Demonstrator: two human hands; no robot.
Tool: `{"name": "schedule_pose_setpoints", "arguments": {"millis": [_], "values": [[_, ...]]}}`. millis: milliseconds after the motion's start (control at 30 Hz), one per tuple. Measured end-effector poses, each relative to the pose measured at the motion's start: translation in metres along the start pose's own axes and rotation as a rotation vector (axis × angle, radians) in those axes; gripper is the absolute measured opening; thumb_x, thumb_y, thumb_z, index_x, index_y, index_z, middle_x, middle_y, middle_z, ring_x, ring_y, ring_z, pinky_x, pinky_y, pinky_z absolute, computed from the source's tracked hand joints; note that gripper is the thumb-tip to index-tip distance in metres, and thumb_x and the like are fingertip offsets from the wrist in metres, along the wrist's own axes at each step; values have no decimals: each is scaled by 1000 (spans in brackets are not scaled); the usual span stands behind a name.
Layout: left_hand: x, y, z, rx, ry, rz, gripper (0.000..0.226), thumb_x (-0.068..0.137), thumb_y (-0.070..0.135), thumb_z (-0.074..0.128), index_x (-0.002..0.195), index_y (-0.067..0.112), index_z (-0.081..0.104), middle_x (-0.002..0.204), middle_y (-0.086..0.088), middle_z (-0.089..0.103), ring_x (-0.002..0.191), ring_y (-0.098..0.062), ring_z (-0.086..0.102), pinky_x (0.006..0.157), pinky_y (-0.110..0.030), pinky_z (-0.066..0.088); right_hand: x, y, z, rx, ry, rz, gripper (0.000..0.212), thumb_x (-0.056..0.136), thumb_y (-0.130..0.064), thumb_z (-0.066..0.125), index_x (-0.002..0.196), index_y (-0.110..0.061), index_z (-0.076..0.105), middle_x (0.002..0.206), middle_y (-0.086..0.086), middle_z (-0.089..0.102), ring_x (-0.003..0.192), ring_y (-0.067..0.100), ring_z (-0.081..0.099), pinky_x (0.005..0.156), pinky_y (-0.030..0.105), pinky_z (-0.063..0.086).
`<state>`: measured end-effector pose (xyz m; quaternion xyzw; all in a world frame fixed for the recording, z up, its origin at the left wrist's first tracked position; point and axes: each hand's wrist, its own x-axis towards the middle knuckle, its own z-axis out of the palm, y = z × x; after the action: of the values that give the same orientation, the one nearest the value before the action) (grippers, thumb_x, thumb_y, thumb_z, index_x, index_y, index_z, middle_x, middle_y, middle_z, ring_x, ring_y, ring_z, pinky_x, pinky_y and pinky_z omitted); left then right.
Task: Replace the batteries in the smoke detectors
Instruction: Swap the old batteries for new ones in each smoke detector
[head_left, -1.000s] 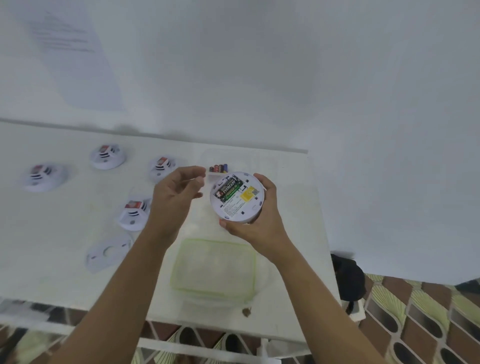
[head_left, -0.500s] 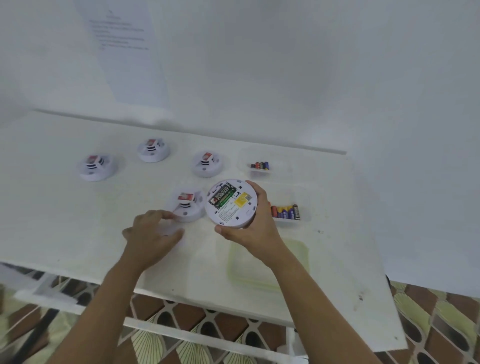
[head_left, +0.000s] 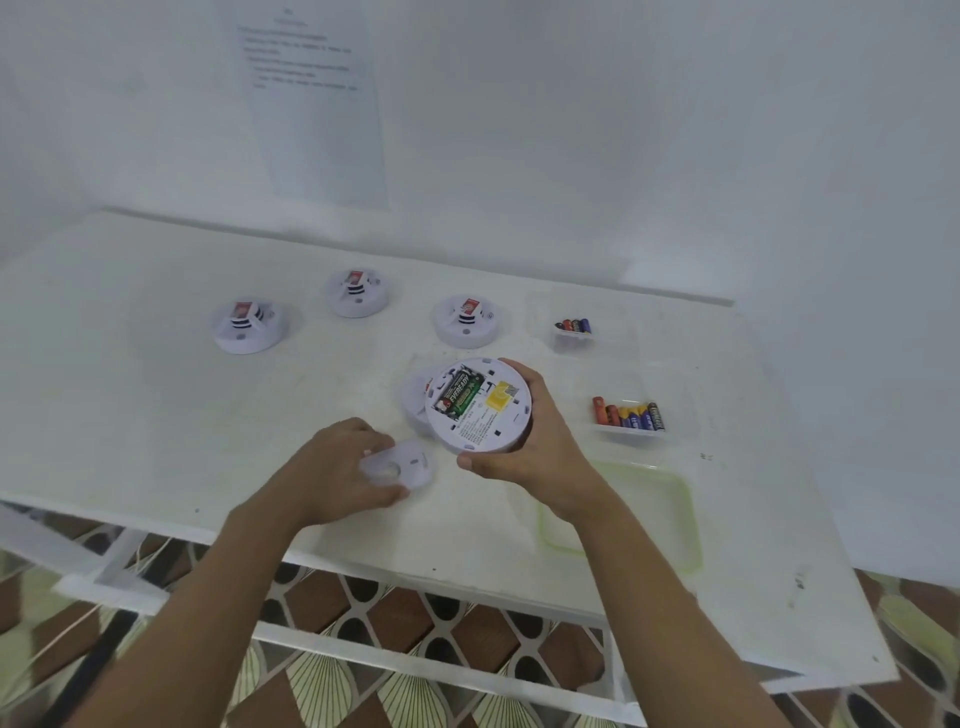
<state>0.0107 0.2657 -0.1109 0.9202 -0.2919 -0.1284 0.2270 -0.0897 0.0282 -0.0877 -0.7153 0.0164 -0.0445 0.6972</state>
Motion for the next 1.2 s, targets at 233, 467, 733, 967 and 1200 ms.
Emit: {"name": "schedule_pose_setpoints", "arguments": {"millis": [233,467,733,967,1200], "values": [[-11,6,-32,-397,423,82,51,67,54,74,109,26,68,100,15,67,87,-5,62,77,-19,51,-1,-9,6,-53,-101,33,93,70,14,83,144,-25,41,133,-9,58,123,10,57,79,32,59],[-15,46,-62,-216,370,417,60,66,52,77,116,21,69,104,9,63,92,-9,61,78,-12,43,2,-20,11,-80,-242,61,95,69,17,82,144,-24,42,129,-7,61,121,14,61,79,29,58],[-13,61,-58,-13,211,422,75,64,69,59,130,32,61,106,20,46,99,-1,39,85,-13,30,7,-24,13,-143,-275,25,97,67,13,85,146,-23,41,136,1,57,124,15,58,91,37,58],[-8,60,-57,-50,175,342,72,66,71,60,129,36,62,111,20,49,106,-7,45,92,-28,37,10,-25,9,-148,-288,27,97,68,11,86,146,-24,42,137,1,56,124,18,59,84,35,60],[-8,62,-56,-65,123,334,64,74,60,63,135,39,56,122,24,42,113,-3,36,98,-28,30,11,-28,4,-143,-276,13,93,64,9,89,141,-25,50,130,0,61,119,22,61,76,41,62]]}}
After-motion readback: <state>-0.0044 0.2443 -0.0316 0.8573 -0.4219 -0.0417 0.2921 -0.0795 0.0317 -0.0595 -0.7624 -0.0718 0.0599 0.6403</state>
